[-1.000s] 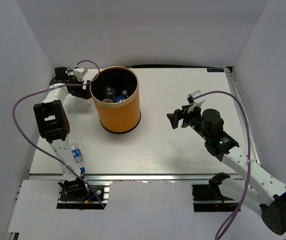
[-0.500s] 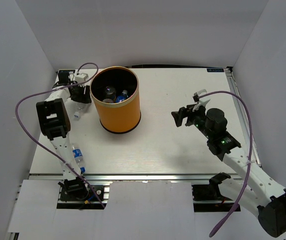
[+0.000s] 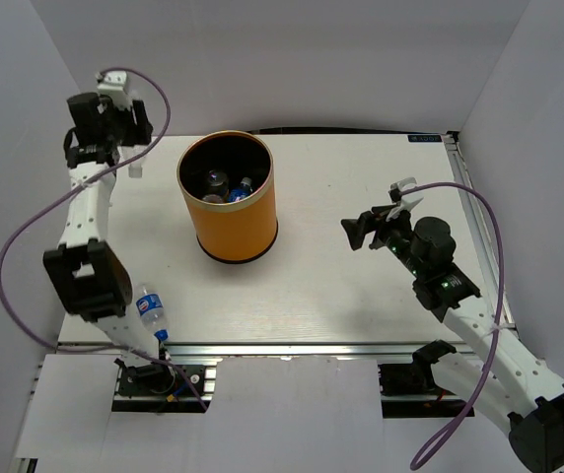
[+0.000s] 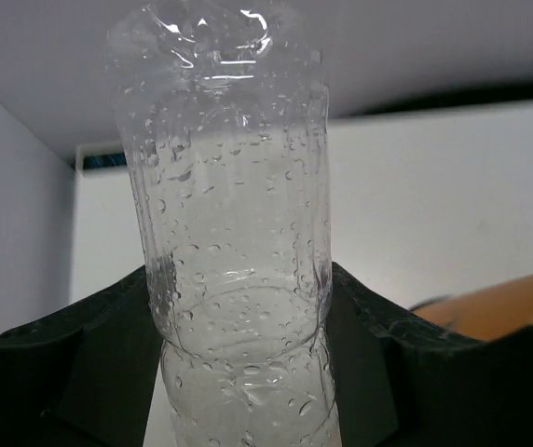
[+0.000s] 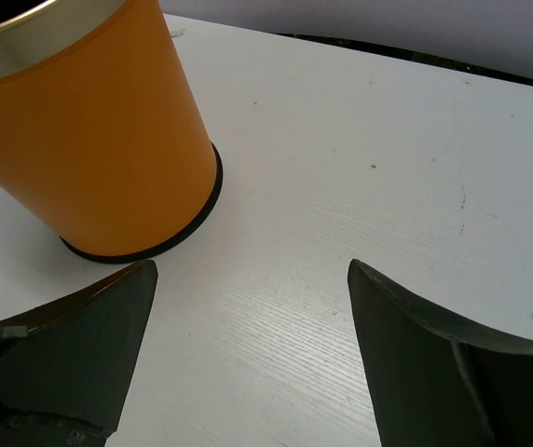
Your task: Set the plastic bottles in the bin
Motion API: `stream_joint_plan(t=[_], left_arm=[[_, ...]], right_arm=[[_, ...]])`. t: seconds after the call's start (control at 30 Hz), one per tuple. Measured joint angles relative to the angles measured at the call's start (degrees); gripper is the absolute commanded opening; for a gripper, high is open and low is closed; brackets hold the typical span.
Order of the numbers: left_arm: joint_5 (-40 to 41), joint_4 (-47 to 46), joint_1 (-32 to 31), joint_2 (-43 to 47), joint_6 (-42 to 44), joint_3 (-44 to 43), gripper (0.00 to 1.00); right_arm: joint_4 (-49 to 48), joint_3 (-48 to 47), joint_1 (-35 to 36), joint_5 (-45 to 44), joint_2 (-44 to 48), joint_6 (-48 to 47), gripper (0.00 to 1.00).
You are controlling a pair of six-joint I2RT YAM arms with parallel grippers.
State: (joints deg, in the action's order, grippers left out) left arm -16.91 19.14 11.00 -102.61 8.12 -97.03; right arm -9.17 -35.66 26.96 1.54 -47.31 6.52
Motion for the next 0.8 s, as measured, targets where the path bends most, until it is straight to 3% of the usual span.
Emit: stream_joint_plan(t=[0.13,0.3,0.43,0.5,0.6,0.67,0.7,0.73,0.8], left_arm=[[1.25,-6.58,-4.04,13.38,-2.60,0.37,0.00],[2.10,-15.30,-20.09,25.33,-3.04,4.07,0.00],[1.16,-18.16,-26.99,26.49,-3.69,6.95,0.04],[1.14,-18.56,-28.48,25.75,-3.41,9.51,0.14],[1.86,-19.10,-30.82,25.00,-1.86,15.45,0.21],[2.86,-19.15,-32.11,24.68,-1.11,19.10,0.40],[2.99,-19.06,-32.68,24.48,-0.85,20.33,0.93],[2.95,-19.08,-33.07,24.26,-0.24,21.22,0.98],[2.71,-19.26,-33.27,24.30,-0.24,22.56,0.98]], right_arm=[[0.00,0.00,0.00,0.00,0.09,0.55,0.89],[0.00,0.00,-0.35,-0.33,0.11,0.57,0.89],[0.02,0.13,-0.37,-1.57,0.68,0.55,0.90],[0.00,0.57,-0.37,-2.27,1.38,0.52,0.89],[0.04,1.01,-0.52,-3.21,1.90,0.52,0.90],[0.04,1.01,-0.66,-3.50,1.90,0.52,0.89],[0.04,1.01,-0.70,-3.69,1.88,0.52,0.89],[0.02,1.01,-0.70,-3.87,1.84,0.52,0.89],[0.04,1.01,-0.70,-4.22,1.60,0.50,0.89]])
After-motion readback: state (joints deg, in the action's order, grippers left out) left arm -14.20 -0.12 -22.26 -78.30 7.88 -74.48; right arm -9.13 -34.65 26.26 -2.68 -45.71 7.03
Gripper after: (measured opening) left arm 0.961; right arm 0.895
